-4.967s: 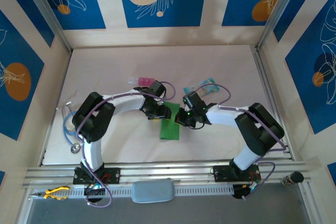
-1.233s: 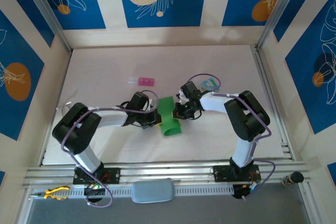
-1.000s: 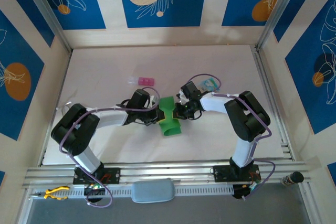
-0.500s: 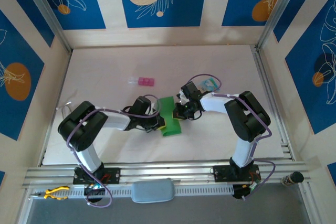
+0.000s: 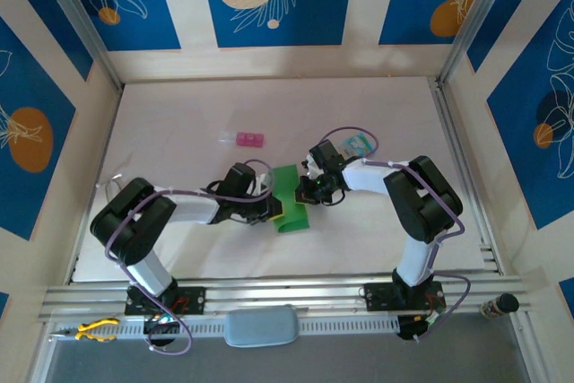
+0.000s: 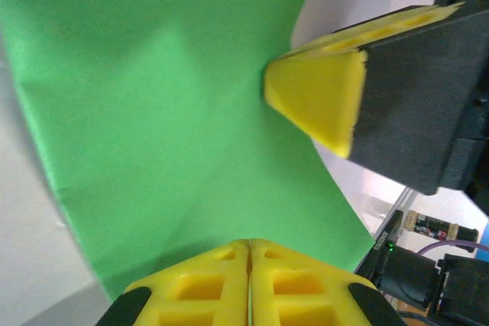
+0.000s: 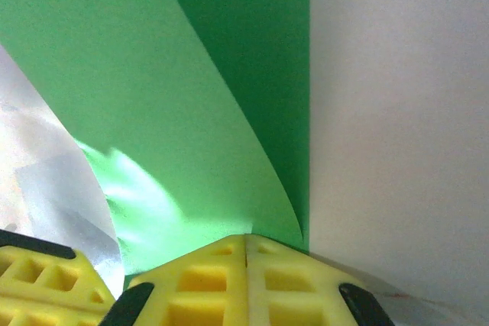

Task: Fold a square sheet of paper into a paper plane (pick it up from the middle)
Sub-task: First fold in half a square sheet of paper at the center of the table.

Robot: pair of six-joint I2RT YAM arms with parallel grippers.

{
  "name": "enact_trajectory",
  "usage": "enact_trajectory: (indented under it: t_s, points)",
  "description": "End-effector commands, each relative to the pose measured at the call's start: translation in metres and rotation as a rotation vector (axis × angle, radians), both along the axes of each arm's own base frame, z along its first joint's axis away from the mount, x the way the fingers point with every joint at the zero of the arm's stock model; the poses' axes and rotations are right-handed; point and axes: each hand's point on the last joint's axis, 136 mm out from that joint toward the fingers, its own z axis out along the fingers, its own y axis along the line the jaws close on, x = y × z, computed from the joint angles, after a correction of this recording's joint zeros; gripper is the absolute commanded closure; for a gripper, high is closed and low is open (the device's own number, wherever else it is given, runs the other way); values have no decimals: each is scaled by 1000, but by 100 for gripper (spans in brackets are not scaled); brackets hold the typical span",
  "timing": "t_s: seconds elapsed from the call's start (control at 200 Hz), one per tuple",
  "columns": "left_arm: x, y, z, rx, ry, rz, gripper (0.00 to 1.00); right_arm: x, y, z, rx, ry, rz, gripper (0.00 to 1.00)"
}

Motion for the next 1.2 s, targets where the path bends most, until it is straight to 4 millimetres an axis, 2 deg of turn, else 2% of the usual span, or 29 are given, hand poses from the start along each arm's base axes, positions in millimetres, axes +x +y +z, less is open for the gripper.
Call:
enact_trajectory:
  t_s: [0.0, 0.23, 0.43, 0.57, 0.75, 0.835, 1.026, 1.196]
  points:
    - [-4, -10, 9, -43, 18, -31, 90, -31, -46, -45, -221, 134, -53, 100]
    - [-23, 1, -19, 18, 72, -50, 90, -33, -47, -47, -226, 143, -51, 100]
    - [-44, 20, -41, 114, 107, -60, 90, -34, -49, -49, -234, 150, -51, 100]
    - [-47, 26, -30, 155, 71, -75, 90, -35, -51, -49, -236, 153, -52, 100]
    - [-31, 11, 9, 73, -24, -71, 88, -35, -50, -49, -233, 155, -55, 100]
    - [-21, 5, 20, 45, -58, -56, 87, -35, -50, -49, -230, 153, -55, 100]
    - [-21, -5, 5, 38, -6, -77, 88, -36, -49, -50, -226, 154, -54, 100]
    - [-36, 6, -21, 87, 45, -80, 88, -37, -50, -51, -228, 158, -58, 100]
